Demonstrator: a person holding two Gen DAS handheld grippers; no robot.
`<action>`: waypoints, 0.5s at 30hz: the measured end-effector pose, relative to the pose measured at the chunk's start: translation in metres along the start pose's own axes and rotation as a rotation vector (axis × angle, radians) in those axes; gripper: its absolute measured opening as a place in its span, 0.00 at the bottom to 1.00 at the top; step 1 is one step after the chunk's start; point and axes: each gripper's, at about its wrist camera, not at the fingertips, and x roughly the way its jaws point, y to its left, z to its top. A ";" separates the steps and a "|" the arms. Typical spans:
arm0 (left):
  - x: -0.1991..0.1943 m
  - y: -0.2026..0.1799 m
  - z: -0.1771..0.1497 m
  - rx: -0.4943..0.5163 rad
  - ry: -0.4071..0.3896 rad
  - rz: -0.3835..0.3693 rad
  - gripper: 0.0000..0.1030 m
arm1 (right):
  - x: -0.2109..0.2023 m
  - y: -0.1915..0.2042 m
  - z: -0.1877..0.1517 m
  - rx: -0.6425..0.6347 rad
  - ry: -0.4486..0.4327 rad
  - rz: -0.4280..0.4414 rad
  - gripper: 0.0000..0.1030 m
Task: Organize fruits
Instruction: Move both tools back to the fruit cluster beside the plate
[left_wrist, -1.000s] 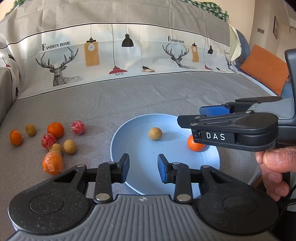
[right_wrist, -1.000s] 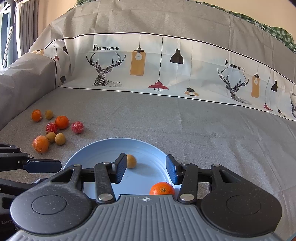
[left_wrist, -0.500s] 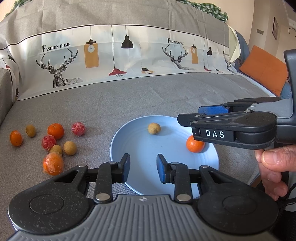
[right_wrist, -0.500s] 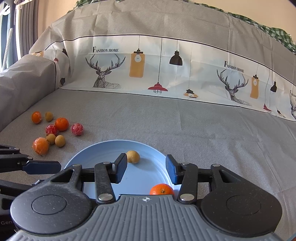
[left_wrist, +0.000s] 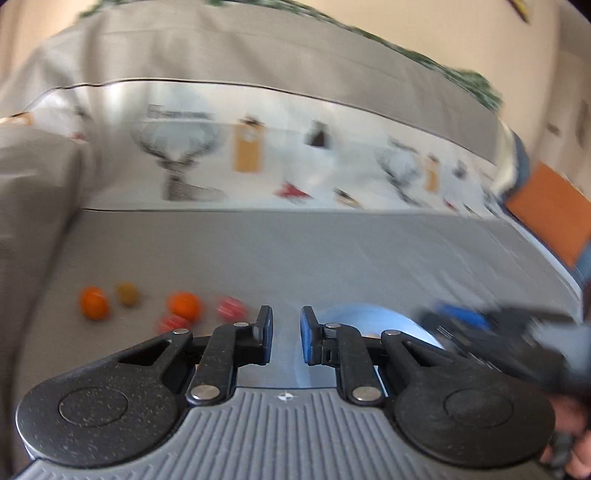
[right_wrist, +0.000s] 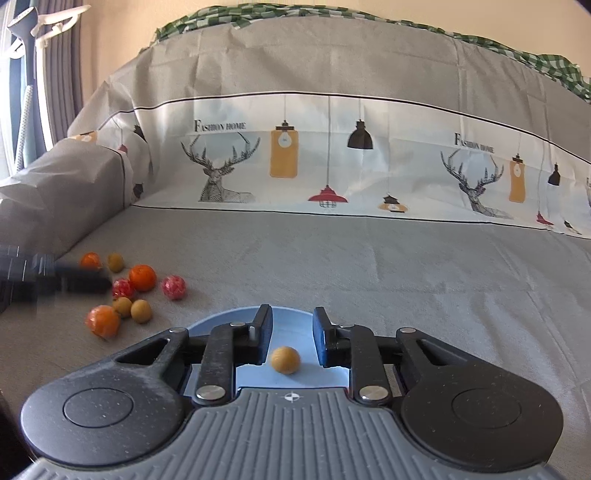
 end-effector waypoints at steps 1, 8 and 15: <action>0.002 0.014 0.002 -0.020 -0.008 0.031 0.17 | 0.000 0.001 0.000 -0.001 0.000 0.007 0.24; -0.003 0.111 -0.008 -0.519 -0.033 0.060 0.17 | 0.003 0.016 0.005 -0.001 0.001 0.073 0.24; 0.011 0.116 -0.008 -0.562 0.006 0.045 0.17 | 0.022 0.055 0.008 -0.029 0.039 0.195 0.24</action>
